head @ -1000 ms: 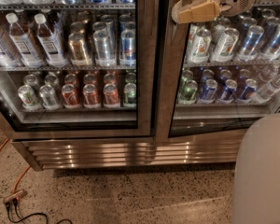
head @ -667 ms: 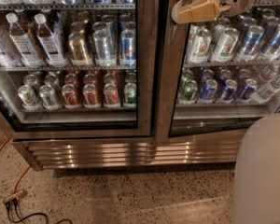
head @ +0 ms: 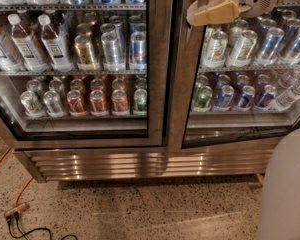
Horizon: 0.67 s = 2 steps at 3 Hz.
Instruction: Open right fridge door
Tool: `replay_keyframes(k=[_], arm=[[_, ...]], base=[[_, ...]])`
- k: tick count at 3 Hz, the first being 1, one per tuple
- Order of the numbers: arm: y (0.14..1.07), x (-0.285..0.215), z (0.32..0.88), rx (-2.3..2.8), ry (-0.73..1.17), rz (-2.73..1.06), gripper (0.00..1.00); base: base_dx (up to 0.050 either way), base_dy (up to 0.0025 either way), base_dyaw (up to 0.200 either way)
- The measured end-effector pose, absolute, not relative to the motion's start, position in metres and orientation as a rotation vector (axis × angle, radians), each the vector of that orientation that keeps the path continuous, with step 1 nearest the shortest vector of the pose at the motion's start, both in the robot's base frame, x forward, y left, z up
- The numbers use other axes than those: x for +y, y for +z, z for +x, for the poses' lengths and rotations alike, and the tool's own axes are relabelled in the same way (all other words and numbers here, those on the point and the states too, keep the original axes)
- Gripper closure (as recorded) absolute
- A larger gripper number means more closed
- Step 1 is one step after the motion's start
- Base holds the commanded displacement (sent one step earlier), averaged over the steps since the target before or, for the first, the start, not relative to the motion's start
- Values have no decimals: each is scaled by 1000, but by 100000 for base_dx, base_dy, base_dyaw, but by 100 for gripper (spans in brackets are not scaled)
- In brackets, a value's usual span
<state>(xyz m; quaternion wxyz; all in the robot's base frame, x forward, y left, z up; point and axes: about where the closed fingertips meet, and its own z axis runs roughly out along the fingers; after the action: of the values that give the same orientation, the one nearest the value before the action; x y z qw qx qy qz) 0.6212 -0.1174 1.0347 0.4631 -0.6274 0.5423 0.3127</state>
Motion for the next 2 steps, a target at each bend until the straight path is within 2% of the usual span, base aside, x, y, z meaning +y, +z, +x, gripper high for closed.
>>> replay_keyframes(k=[2], arm=[[1036,-119,618,1347,749,-1528,100]], base=[[0,0,0]])
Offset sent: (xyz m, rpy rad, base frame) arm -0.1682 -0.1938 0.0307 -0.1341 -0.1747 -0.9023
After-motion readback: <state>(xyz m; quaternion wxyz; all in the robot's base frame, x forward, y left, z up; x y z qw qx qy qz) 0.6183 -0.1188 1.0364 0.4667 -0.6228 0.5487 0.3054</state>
